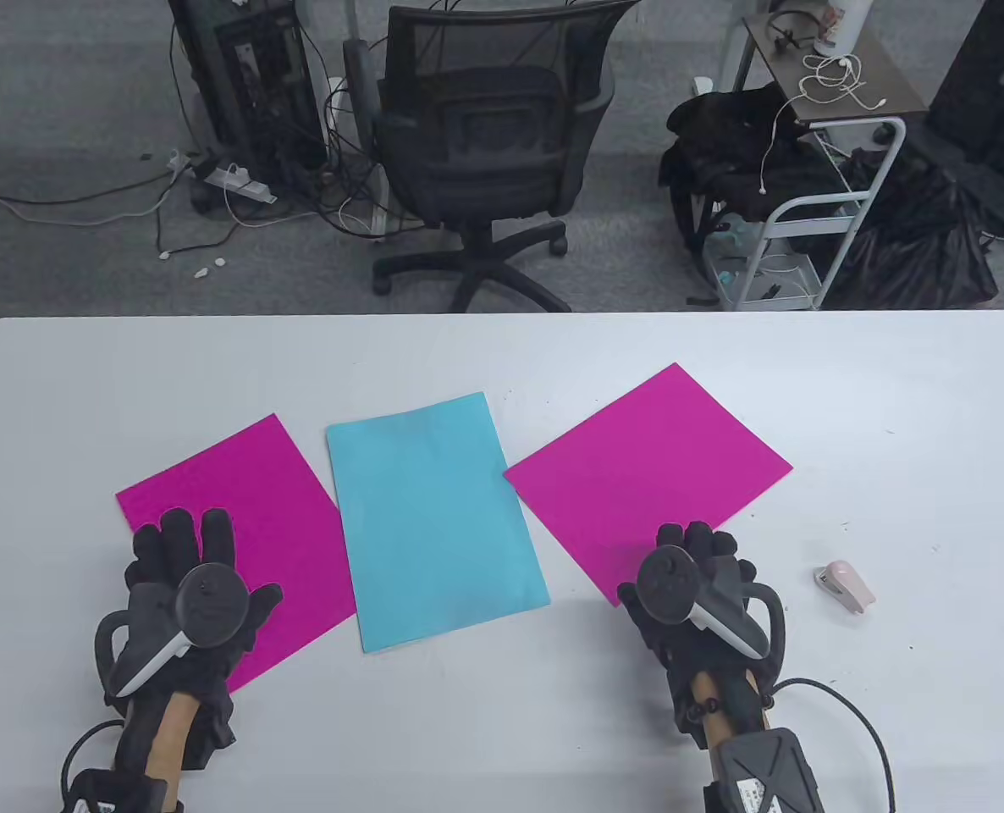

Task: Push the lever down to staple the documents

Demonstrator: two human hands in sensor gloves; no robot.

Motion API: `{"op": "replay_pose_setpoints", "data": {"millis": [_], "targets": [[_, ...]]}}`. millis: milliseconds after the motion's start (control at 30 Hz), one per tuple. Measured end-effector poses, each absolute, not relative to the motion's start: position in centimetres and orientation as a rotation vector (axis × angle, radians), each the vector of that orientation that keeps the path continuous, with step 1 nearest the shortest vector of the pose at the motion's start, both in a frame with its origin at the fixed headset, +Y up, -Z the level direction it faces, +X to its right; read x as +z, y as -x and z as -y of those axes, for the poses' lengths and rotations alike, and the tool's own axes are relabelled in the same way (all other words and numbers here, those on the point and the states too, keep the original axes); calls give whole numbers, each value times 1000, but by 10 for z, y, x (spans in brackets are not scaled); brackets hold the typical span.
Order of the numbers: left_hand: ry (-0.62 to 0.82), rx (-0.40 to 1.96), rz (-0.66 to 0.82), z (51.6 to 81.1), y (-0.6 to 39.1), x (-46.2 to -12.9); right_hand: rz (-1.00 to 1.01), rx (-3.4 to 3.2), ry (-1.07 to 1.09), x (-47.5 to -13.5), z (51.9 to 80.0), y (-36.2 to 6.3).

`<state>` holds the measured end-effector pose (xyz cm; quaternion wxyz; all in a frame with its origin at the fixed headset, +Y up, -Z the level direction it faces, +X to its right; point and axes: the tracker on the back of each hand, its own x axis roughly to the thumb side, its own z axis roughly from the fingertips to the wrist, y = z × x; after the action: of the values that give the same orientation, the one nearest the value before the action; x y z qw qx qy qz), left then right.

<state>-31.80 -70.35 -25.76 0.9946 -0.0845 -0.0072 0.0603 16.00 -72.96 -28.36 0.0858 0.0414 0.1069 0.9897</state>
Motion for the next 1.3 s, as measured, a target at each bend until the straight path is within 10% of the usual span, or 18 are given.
{"op": "replay_pose_setpoints", "data": {"millis": [1300], "targets": [[204, 171, -206, 710, 338, -272, -222, 2913, -142, -282, 719, -165]]}}
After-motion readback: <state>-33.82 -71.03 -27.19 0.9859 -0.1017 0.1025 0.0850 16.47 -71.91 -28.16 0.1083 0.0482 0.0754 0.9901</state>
